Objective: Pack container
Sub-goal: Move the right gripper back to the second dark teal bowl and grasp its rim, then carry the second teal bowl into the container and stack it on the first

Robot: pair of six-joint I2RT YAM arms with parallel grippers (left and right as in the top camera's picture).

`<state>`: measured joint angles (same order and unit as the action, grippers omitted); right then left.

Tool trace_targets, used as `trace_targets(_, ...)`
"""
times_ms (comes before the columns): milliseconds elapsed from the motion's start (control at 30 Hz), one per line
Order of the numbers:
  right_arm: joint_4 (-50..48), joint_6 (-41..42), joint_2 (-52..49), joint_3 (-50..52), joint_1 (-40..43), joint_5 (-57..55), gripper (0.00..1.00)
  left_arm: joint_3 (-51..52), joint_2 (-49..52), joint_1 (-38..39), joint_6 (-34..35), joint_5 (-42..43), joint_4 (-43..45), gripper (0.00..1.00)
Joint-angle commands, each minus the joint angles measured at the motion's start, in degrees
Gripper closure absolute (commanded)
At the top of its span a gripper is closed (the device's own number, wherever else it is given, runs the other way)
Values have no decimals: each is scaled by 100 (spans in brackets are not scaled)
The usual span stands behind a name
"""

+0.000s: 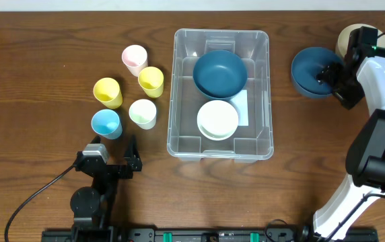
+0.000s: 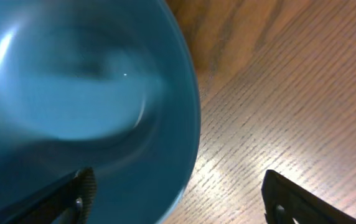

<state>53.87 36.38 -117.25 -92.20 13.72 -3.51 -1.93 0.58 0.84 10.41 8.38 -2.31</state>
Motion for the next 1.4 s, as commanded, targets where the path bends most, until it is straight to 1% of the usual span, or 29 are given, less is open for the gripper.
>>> trace_targets(0, -22, 50, -238, 9, 96, 24, 20, 170, -35, -28, -96, -20, -81, 2)
trace_targets(133, -22, 48, -350, 11, 164, 39, 39, 170, -35, -28, -96, -20, -81, 2)
trace_targets(233, -24, 46, -415, 20, 205, 39, 44, 170, -35, -28, -94, -20, -81, 2)
trace_targets(400, -13, 42, -448, 31, 249, 46, 74, 170, -35, -28, -96, -20, -81, 2)
trace_targets(467, -31, 42, -450, 48, 254, 46, 87, 170, -35, -28, -96, -20, -81, 2)
trace_targets(500, -31, 42, -450, 52, 254, 46, 97, 170, -35, -28, -96, -20, -81, 2)
trace_targets(533, -31, 42, -450, 52, 254, 46, 99, 170, -35, -28, -96, -20, -81, 2)
trace_targets(700, -7, -39, -444, 52, 280, 157, 99, 170, -35, -28, -96, -20, -81, 2)
trace_targets(800, -13, -345, -330, 44, 398, 616, 99, 170, -35, -28, -96, -20, -81, 2)
trace_targets(900, -37, -719, 0, -9, 634, 1478, 99, 170, -35, -28, -96, -20, -81, 2)
trace_targets(1033, -66, -925, 756, -98, 1038, 2697, 99, 170, -35, -28, -96, -20, -81, 2)
trace_targets(1100, -136, -973, 1408, -101, 1207, 3292, 99, 170, -35, -28, -96, -20, -81, 2)
trace_targets(1167, -146, -1040, 1858, -101, 1213, 3593, 99, 170, -35, -28, -96, -20, -81, 2)
trace_targets(1267, -138, -1080, 2621, -101, 973, 3832, 99, 170, -35, -28, -96, -20, -81, 2)
trace_targets(1367, -184, -1119, 3261, -101, 293, 3563, 99, 170, -35, -28, -96, -20, -81, 2)
